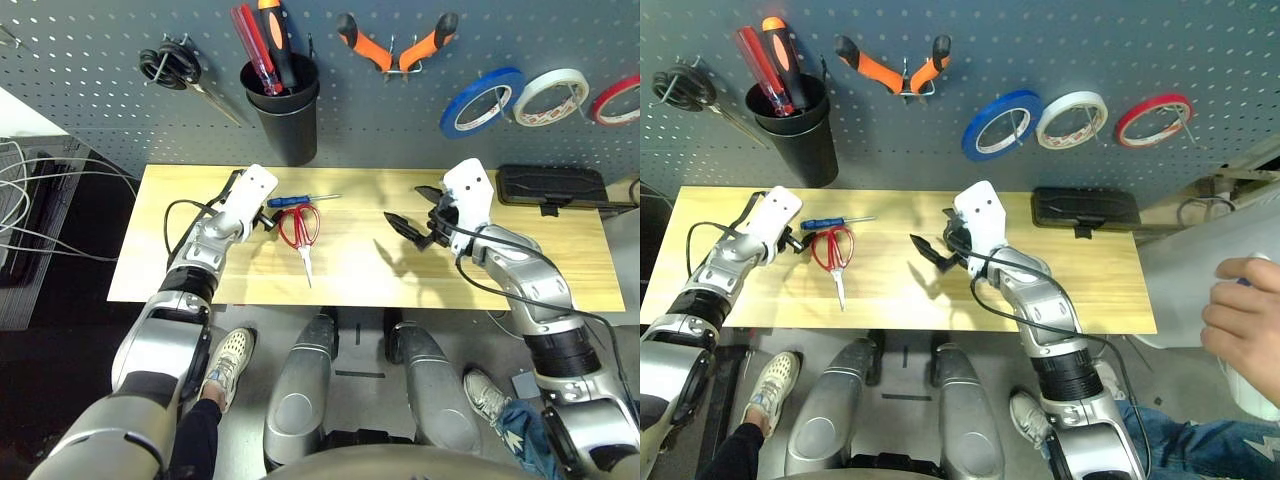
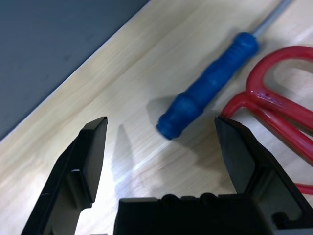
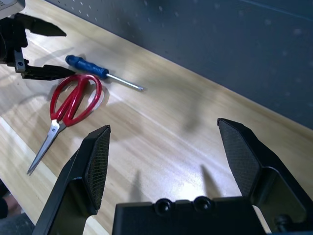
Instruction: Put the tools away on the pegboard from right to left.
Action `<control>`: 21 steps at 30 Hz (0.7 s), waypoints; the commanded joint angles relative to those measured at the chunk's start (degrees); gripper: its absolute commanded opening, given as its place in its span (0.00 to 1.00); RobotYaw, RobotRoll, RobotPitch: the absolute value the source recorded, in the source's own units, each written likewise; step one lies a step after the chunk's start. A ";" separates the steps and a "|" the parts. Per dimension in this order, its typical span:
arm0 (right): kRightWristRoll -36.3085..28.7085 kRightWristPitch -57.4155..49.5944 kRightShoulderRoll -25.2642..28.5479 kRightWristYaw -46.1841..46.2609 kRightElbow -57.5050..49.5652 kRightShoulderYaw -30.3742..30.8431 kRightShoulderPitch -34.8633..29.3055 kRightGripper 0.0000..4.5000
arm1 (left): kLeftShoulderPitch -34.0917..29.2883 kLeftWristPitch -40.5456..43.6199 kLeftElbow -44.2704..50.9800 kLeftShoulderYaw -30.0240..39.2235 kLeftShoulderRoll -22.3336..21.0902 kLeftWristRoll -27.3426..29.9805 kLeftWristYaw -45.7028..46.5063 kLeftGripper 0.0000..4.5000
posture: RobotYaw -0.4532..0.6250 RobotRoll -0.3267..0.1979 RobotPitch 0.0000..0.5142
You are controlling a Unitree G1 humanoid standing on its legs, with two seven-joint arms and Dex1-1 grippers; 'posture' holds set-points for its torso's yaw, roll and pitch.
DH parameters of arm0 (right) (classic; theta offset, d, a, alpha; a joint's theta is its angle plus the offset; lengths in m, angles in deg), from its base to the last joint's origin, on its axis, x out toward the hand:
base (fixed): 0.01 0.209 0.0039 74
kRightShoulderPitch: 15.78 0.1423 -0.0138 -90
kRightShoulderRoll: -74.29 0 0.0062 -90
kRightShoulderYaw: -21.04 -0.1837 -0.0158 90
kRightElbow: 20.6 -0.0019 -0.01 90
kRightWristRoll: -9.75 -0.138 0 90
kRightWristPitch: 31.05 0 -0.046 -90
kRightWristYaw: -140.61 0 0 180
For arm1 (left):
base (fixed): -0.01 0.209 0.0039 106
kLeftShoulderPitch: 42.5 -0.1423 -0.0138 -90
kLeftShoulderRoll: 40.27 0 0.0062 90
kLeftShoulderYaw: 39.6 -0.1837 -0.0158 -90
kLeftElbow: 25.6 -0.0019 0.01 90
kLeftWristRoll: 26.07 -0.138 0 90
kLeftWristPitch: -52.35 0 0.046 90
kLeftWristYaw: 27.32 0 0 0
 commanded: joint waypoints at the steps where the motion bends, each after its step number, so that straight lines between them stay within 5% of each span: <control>1: 0.17 -0.96 0.24 -0.09 -0.69 0.30 -1.65 1.00 | 0.06 -1.45 -3.09 -2.18 -0.15 -1.99 -1.57 1.00 | 0.49 0.62 0.82; 21: -0.06 -2.00 0.27 1.22 -1.91 -0.59 -2.44 1.00 | 5.91 0.77 -13.03 -4.81 1.05 -4.82 -7.40 1.00 | 0.46 0.62 0.86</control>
